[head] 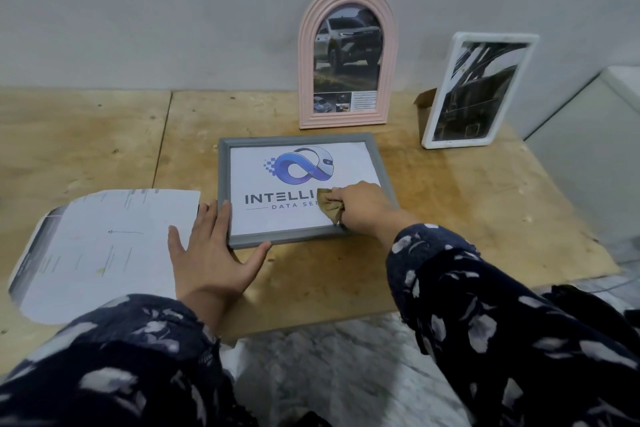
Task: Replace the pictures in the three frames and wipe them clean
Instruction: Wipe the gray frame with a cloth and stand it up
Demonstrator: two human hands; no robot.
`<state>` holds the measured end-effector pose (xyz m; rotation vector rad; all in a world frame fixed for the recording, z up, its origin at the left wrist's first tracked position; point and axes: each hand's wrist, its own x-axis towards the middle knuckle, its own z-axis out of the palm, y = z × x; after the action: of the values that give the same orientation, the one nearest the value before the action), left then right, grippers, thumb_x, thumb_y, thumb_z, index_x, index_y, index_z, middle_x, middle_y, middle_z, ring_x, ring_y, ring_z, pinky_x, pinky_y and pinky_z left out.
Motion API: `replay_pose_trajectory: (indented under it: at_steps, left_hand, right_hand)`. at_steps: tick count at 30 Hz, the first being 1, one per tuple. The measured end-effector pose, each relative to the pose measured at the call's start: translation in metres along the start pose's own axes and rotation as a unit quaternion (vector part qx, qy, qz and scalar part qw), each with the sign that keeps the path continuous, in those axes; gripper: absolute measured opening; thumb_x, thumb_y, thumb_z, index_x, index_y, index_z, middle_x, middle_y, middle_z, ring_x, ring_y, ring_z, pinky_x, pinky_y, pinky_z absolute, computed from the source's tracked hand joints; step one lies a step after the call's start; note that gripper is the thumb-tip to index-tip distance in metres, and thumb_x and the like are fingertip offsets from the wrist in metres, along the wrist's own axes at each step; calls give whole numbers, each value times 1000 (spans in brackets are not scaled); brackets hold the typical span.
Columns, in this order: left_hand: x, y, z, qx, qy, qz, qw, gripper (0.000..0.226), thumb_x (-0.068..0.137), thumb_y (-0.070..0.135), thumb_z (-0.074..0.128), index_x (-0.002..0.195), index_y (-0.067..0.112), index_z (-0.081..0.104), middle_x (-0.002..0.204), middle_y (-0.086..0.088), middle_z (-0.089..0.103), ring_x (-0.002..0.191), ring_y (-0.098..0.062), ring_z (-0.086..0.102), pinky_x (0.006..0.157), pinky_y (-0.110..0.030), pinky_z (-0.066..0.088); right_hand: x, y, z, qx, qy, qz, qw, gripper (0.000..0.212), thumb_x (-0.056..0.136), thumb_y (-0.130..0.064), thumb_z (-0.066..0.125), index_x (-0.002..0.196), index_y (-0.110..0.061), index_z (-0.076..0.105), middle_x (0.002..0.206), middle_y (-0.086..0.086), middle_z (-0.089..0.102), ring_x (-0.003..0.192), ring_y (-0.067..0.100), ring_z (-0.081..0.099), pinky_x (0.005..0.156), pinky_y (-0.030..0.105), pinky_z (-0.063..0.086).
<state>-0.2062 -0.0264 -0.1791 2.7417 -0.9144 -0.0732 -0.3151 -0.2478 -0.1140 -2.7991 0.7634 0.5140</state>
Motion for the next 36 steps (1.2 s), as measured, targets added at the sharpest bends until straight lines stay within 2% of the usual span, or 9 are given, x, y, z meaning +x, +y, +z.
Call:
replay_pose_trajectory:
  at_steps: [5, 8, 12, 15, 19, 21, 23, 29, 36]
  left_hand:
    - [-1, 0, 0, 8, -10, 1, 1000, 99, 73, 83, 18, 154, 25, 16, 161, 3, 16, 149, -11, 5, 117, -50, -2]
    - [0, 0, -1, 9, -18, 0, 1000, 100, 73, 84, 16, 154, 26, 12, 162, 4, 11, 149, -10, 2, 118, -48, -5]
    - [1, 1, -4, -17, -23, -4, 1000, 104, 68, 84, 17, 153, 25, 17, 161, 4, 15, 148, -9, 5, 117, -46, -6]
    - [1, 5, -4, -12, -17, -4, 1000, 105, 67, 84, 18, 153, 23, 19, 160, 3, 17, 148, -10, 8, 116, -46, -5]
    - [2, 2, -2, -3, -19, -2, 1000, 104, 68, 85, 18, 153, 25, 16, 161, 4, 16, 148, -9, 8, 116, -46, -5]
    - [1, 1, -1, -1, -15, 0, 1000, 103, 69, 84, 20, 153, 25, 16, 161, 4, 17, 148, -9, 9, 116, -47, -4]
    - [1, 0, -1, 1, -11, 2, 1000, 102, 70, 84, 21, 153, 24, 18, 160, 4, 19, 148, -10, 11, 116, -47, -3]
    - [0, -3, 1, -10, -1, 7, 1000, 99, 73, 82, 24, 152, 23, 25, 159, 1, 24, 147, -12, 17, 117, -49, 1]
    - [-1, 1, 2, 55, 6, -2, 998, 96, 76, 83, 25, 151, 24, 27, 157, 2, 28, 147, -13, 18, 114, -56, -6]
  right_hand:
    - [-9, 4, -14, 54, -46, 23, 997, 36, 82, -8, 51, 108, -21, 71, 107, 1, 67, 98, 25, 58, 77, 28, 46]
    - [0, 16, -42, 159, -62, 64, 983, 32, 81, 1, 44, 94, -7, 73, 95, 10, 69, 85, 26, 59, 74, 32, 49]
    - [26, 30, -73, 197, 19, 100, 975, 28, 92, -4, 42, 95, -12, 69, 98, 7, 66, 94, 22, 61, 81, 30, 49]
    - [45, 37, -69, 221, 98, 91, 966, 35, 91, 1, 42, 109, -15, 67, 105, -1, 63, 99, 19, 57, 93, 29, 45]
    - [62, 42, -40, 137, 108, 77, 982, 45, 86, 2, 48, 125, -19, 57, 123, 5, 60, 114, 24, 55, 99, 33, 43]
    - [63, 41, -24, 59, 34, 74, 995, 62, 86, 5, 48, 144, -15, 39, 149, 12, 39, 136, 28, 38, 112, 33, 30]
    - [60, 39, -14, 5, 21, 70, 997, 73, 85, 3, 51, 151, -16, 26, 158, 10, 24, 144, 25, 25, 118, 31, 20]
    - [27, 33, -12, -11, 41, 37, 998, 47, 91, -8, 44, 135, -22, 50, 138, 6, 53, 120, 27, 52, 99, 35, 43]
    - [-8, 30, -16, -136, -91, -32, 986, 33, 96, -14, 37, 124, -23, 53, 120, 3, 60, 98, 22, 54, 78, 29, 42]
